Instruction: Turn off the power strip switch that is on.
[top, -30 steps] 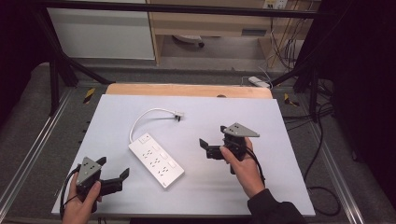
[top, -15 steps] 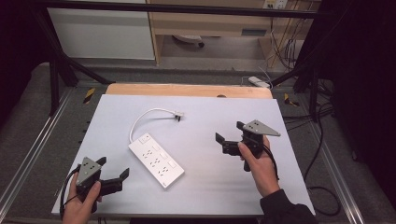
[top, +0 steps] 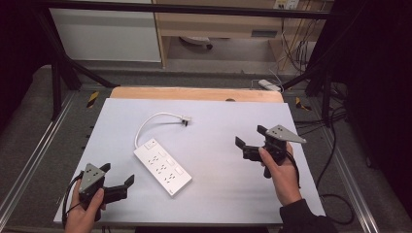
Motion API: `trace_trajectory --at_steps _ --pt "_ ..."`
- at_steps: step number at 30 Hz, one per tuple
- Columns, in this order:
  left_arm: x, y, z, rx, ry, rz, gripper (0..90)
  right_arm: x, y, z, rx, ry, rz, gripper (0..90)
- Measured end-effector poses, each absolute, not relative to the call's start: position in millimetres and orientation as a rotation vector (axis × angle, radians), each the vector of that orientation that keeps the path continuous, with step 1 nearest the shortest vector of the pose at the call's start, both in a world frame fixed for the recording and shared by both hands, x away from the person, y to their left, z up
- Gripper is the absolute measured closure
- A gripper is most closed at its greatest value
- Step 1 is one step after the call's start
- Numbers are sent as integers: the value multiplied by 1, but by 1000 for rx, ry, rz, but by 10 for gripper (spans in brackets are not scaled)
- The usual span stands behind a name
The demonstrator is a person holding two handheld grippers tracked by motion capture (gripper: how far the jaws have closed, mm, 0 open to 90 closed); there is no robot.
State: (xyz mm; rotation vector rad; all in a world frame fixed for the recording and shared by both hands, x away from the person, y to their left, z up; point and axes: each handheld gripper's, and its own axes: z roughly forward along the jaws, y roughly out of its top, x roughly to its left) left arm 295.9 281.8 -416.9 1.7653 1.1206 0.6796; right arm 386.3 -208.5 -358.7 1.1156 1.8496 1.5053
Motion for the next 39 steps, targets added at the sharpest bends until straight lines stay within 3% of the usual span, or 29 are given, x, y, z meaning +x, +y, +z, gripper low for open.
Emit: trace_trajectory --at_steps 17,39 --pt "296 281 -417 1767 1123 677 56 370 -254 -364 1144 1759 1477 56" --pt "296 281 -418 1767 1122 676 56 348 -298 -396 1210 1697 1428 55"
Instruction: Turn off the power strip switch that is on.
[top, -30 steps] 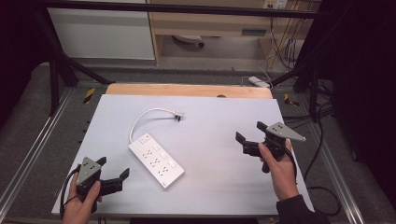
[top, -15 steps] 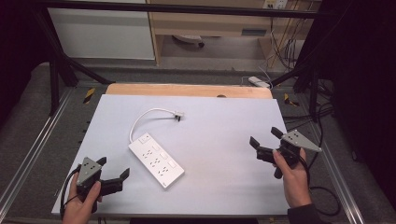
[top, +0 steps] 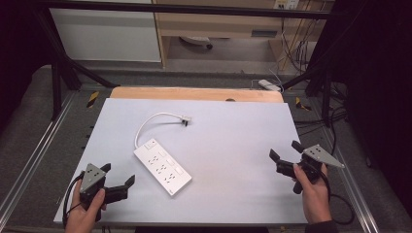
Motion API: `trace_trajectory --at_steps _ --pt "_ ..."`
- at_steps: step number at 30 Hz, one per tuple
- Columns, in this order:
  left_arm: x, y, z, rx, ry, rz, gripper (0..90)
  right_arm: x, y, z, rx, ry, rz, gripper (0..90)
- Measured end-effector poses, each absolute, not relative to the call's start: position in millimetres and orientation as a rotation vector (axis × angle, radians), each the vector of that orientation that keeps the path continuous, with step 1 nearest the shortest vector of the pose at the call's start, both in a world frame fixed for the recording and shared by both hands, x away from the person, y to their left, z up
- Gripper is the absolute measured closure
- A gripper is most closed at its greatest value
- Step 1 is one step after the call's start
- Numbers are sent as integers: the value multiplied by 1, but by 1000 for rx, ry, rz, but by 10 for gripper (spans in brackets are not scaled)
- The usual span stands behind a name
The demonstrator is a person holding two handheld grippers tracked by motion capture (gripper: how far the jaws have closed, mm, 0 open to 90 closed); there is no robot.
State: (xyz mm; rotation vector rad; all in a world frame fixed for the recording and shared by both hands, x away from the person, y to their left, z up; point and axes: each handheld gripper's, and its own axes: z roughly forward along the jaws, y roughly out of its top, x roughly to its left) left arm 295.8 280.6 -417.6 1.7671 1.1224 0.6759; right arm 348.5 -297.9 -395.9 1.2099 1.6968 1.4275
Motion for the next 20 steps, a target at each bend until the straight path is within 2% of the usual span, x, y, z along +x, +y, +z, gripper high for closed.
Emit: trace_trajectory --at_steps 11,20 --pt "296 280 -417 1765 1120 675 55 345 -296 -420 1230 1754 1392 42" --pt "296 280 -417 1765 1115 681 56 354 -272 -442 1244 1898 1349 42"
